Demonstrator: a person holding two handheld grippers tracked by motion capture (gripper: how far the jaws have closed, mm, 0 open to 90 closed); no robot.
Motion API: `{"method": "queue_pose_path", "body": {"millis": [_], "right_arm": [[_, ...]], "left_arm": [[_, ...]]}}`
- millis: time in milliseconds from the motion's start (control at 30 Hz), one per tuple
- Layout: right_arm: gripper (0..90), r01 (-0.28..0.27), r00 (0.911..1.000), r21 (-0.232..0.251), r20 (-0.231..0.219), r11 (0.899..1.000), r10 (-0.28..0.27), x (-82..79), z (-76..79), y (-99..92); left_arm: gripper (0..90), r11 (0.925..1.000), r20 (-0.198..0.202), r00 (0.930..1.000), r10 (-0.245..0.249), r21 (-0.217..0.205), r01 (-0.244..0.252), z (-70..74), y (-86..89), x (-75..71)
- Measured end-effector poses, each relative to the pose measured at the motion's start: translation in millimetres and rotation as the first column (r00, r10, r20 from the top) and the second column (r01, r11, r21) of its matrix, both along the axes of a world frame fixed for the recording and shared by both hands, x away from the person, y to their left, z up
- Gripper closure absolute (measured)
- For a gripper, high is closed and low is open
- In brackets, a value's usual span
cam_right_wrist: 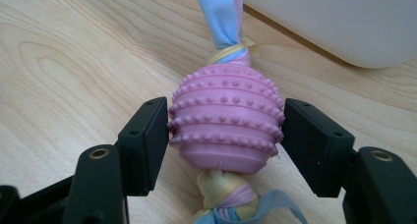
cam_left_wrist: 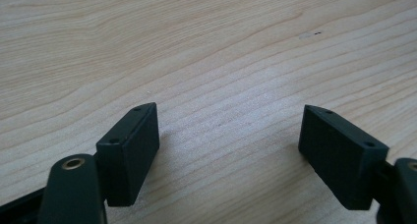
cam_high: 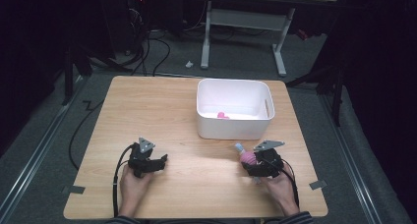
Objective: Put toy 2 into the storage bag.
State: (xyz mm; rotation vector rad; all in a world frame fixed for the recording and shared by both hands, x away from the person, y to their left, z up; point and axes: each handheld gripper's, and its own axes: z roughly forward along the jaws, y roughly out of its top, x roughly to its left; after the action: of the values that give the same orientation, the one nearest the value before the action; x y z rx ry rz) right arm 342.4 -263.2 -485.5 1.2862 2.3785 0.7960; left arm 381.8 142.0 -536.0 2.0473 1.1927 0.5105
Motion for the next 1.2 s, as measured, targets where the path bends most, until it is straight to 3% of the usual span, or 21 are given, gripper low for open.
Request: {"method": "queue_pose_path", "body": {"millis": [100,233,433,700,1033,1200], "right_arm": [[36.2,-0.002,1.0,0.013,0.01,1.0,0.001,-2.5,4.9,-2.3],[36.3,-0.015,0.9978,0.037,0.065,0.999,0.012,-9.3,17.0,-1.3],[36.3,-0.062,0.9947,0.039,0.084,0.997,0.059,-13.1,33.3,1.2],[36.4,-0.094,0.9873,0.053,0.133,0.994,0.087,-17.4,70.0,-6.8],[36.4,-0.076,0.9784,0.07,0.198,0.995,0.061,-15.5,107.0,-19.7],[36.4,-0.071,0.9793,0.095,0.196,0.993,0.051,-8.8,116.0,-24.7]], "left_arm": [[23.5,1.0,0.0,1.0,0.0,0.0,0.0,0.0,0.0,0.0],[23.5,1.0,0.0,1.0,0.0,0.0,0.0,0.0,0.0,0.0],[23.4,1.0,0.0,1.0,0.001,0.001,-0.001,0.0,-0.4,-0.1],[23.4,1.0,0.0,1.0,0.002,0.001,-0.002,-0.1,-0.4,-0.1],[23.4,1.0,0.0,1.0,0.001,0.001,-0.001,-0.1,-0.4,-0.1],[23.4,1.0,0.0,1.0,0.002,0.001,-0.002,-0.1,-0.3,-0.1]]}}
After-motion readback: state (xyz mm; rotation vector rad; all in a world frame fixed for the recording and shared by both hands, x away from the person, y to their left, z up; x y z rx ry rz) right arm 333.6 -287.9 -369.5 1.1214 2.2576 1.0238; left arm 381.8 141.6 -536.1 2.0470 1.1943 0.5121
